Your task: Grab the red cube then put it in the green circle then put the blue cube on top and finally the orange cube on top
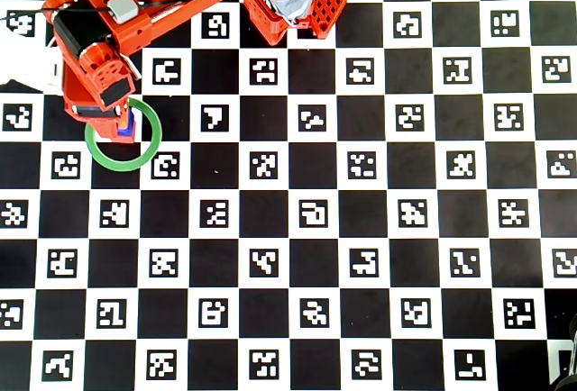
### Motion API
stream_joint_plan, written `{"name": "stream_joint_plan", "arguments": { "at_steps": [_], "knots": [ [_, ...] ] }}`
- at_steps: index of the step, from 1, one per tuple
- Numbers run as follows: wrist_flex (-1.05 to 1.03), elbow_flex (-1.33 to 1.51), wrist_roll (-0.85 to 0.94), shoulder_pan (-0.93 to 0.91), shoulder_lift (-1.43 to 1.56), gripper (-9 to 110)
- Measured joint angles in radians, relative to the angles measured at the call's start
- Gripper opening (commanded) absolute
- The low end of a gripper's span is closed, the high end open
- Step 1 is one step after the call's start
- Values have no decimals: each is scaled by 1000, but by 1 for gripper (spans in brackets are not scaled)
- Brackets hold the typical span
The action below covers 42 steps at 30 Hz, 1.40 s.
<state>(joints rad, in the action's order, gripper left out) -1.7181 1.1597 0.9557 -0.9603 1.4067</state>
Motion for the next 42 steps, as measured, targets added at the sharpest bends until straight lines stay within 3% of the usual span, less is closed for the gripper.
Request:
{"name": "stream_joint_plan", "arguments": {
  "at_steps": [20, 42],
  "knots": [
    [164, 210, 25, -37, -20, 1],
    [238, 241, 8, -55, -38, 1]
  ]
}}
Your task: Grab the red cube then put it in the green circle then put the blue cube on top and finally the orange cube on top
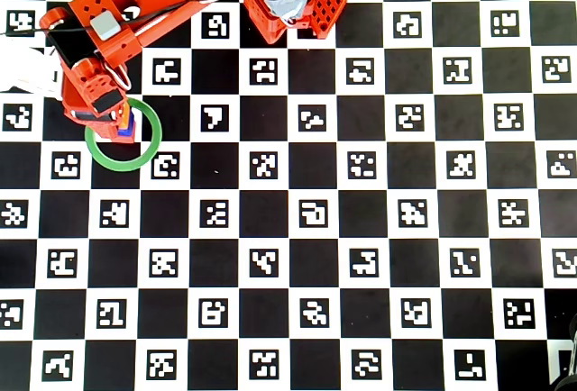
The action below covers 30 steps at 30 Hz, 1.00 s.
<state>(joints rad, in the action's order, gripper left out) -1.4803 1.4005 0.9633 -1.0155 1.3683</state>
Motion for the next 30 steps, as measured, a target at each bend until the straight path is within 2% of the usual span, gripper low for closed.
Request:
{"name": "stream_joint_plan", "arguments": {
  "at_steps": [23, 25, 28, 30],
  "knots": [
    [29, 37, 6, 0, 2, 2],
    [29, 37, 6, 0, 2, 7],
    [29, 37, 6, 0, 2, 23],
    [29, 37, 6, 0, 2, 28]
  ]
}}
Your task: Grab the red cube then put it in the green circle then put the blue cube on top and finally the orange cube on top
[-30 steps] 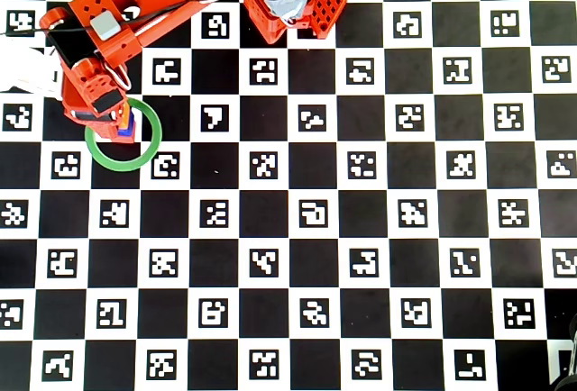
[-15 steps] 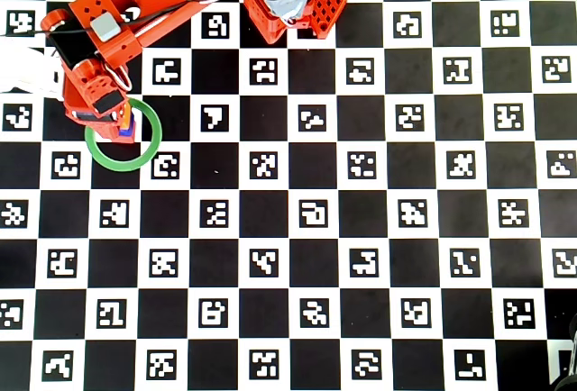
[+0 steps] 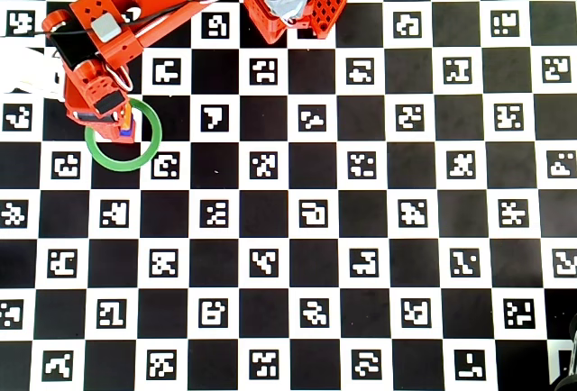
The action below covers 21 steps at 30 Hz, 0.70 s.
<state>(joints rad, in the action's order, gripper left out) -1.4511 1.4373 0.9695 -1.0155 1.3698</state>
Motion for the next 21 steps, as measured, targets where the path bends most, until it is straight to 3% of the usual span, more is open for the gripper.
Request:
{"name": "stream_joint_plan", "arguments": {
  "at_steps": [14, 21],
  "knots": [
    [-26, 0, 14, -12, 0, 45],
    [-43, 0, 29, -23, 0, 48]
  ]
}}
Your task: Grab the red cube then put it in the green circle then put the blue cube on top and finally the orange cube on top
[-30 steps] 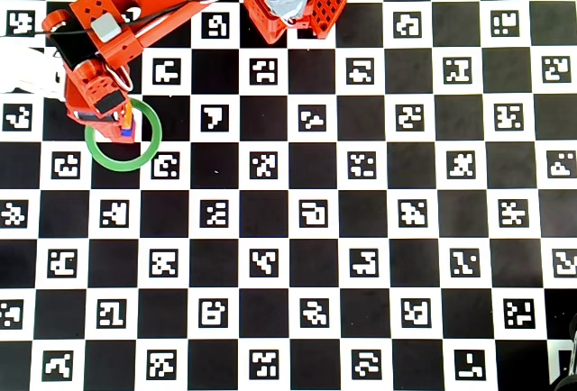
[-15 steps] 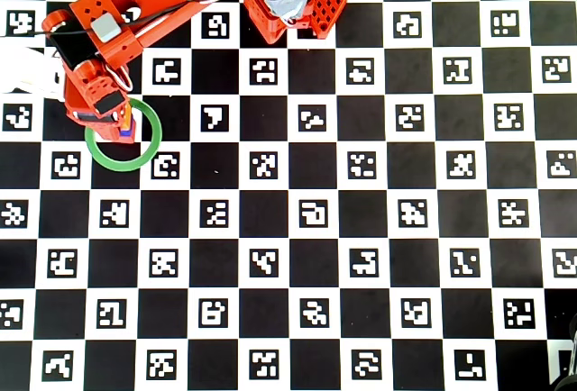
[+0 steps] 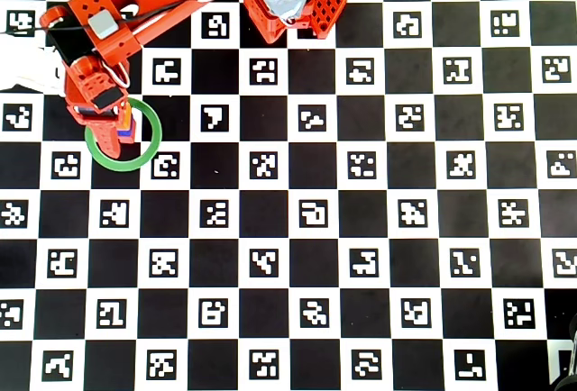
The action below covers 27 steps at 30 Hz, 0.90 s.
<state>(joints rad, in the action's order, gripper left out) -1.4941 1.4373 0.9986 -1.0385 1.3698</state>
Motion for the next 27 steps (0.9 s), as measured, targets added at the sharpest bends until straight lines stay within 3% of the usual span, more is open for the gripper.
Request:
{"name": "stream_joint_plan", "arguments": {
  "at_steps": [17, 27],
  "knots": [
    [-92, -60, -3, -3, 0, 47],
    [-158, -135, -55, 34, 80, 37]
  ]
}}
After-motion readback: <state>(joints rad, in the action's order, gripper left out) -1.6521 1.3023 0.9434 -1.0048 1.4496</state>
